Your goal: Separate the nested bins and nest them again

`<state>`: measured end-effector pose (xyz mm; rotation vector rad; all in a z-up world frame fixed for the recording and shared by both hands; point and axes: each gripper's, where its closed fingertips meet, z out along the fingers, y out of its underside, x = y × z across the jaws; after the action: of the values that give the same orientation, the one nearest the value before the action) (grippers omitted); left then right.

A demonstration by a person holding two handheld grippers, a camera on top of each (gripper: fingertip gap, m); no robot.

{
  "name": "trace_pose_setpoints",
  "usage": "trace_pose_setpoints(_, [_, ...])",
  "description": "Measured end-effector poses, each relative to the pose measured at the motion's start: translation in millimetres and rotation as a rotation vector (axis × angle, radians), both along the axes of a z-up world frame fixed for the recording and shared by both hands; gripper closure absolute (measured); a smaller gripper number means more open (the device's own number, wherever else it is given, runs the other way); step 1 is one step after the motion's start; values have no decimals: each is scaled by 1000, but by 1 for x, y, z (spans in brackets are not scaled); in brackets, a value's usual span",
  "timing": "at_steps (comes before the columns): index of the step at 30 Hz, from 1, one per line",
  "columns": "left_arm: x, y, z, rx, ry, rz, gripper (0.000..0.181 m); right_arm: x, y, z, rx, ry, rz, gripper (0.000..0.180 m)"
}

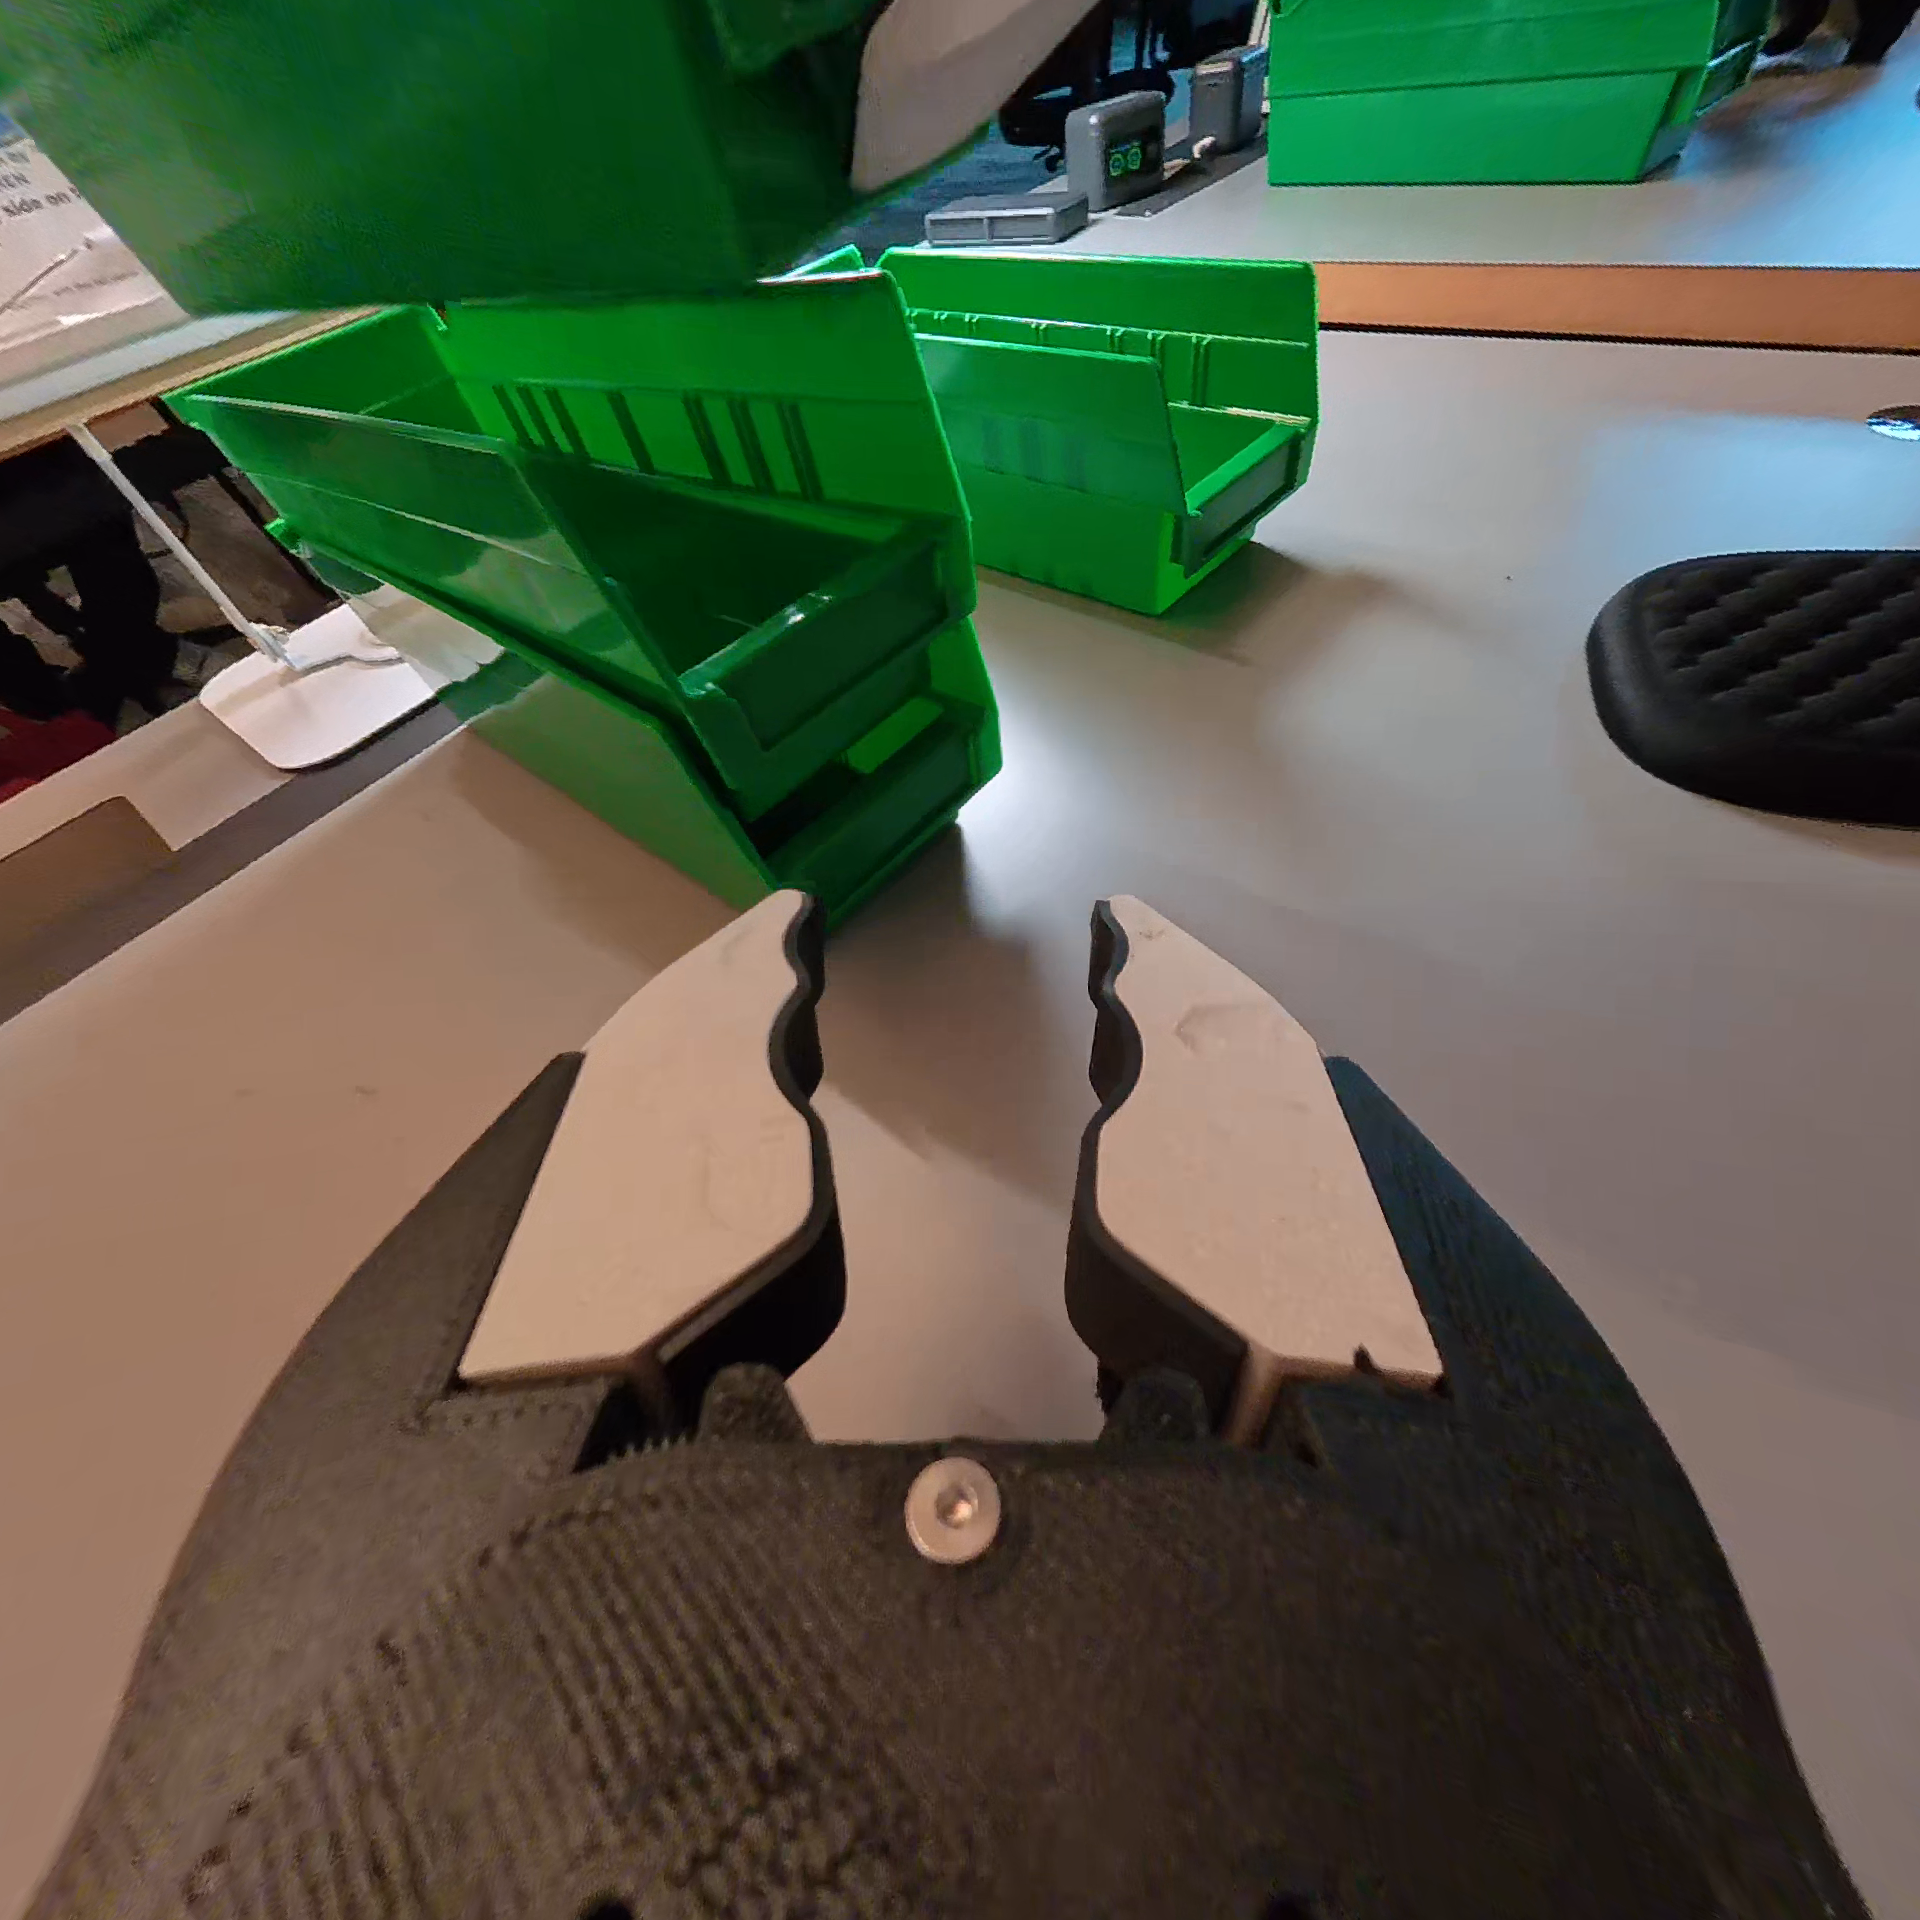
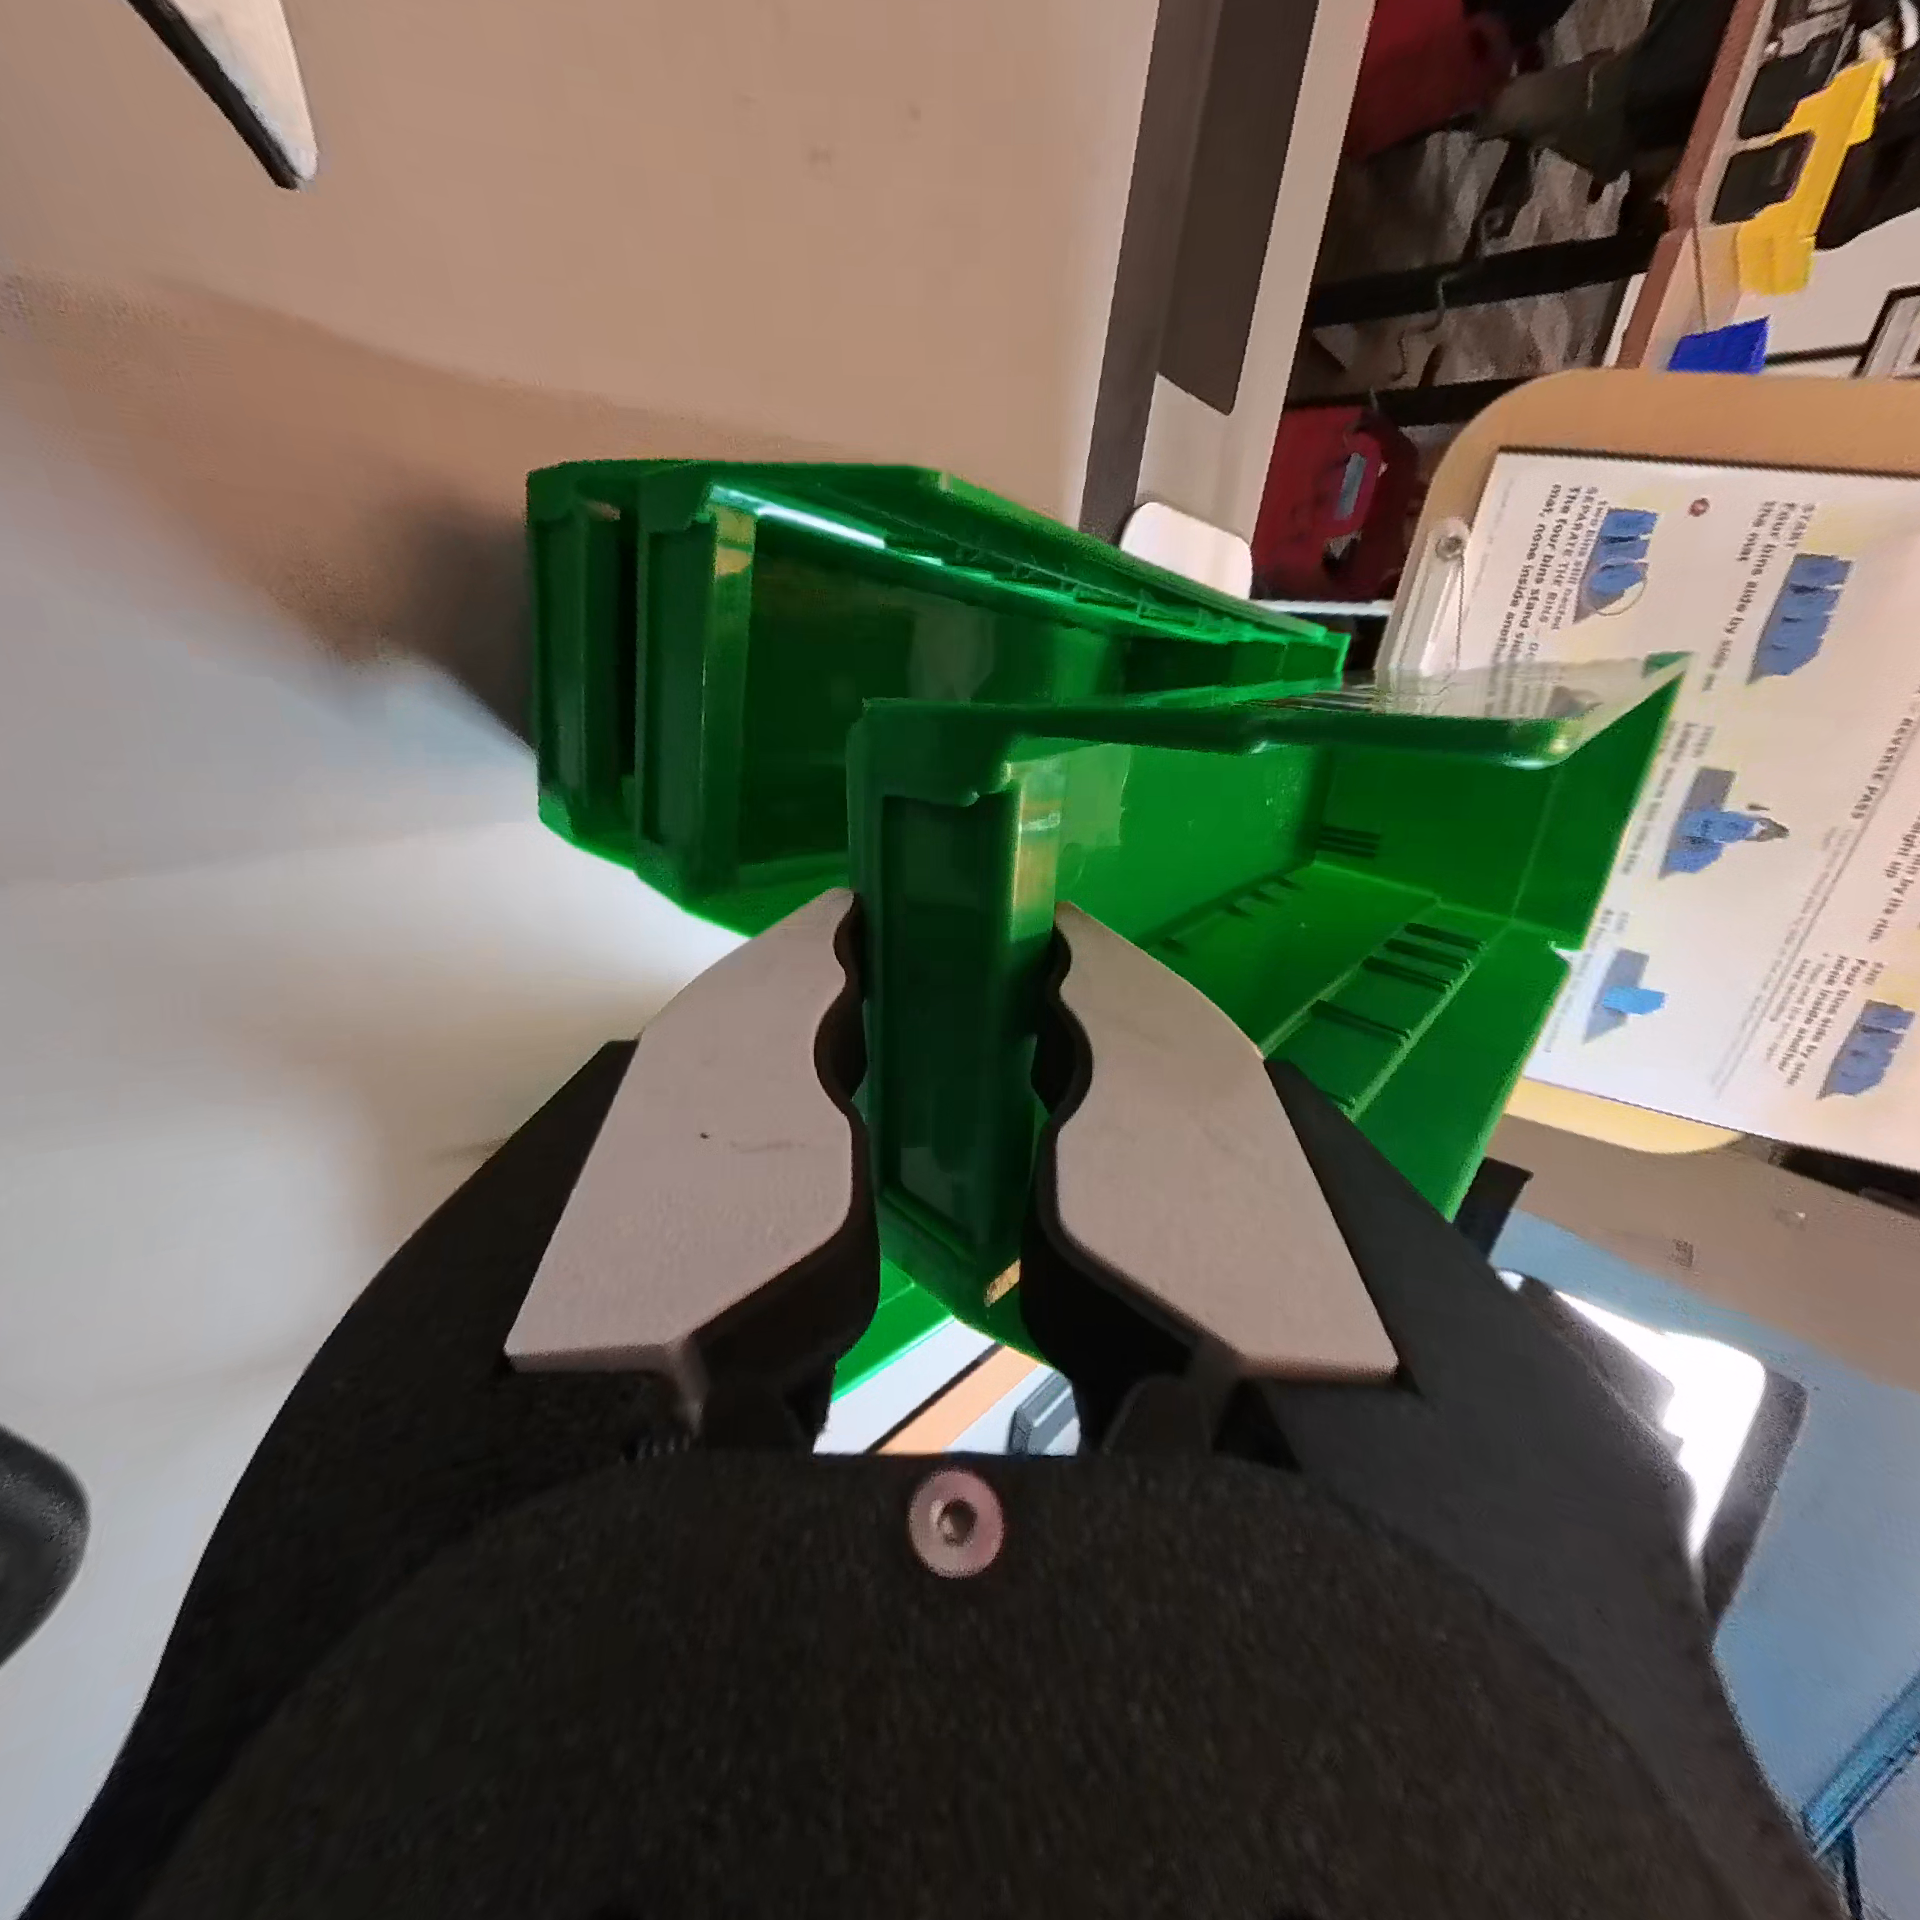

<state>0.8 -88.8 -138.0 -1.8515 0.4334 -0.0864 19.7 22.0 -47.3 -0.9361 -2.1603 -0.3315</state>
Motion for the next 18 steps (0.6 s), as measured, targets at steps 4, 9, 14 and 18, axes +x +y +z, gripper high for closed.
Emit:
trace_pose_setpoints(4, [-7, 0, 5, 15, 2, 18, 131, -13, 5, -15, -5, -33, -35, 151])
trace_pose_setpoints(9, [-15, 0, 18, 57, -1, 43, 130, -25, 10, -24, 19, -37, -58, 151])
trace_pose_setpoints(14, [-20, 0, 22, 73, 3, 54, 130, -34, 6, -31, -1, -40, -71, 151])
trace_pose_setpoints(18, [-19, -1, 23, 79, 5, 52, 130, -37, 7, -45, 1, -64, -81, 151])
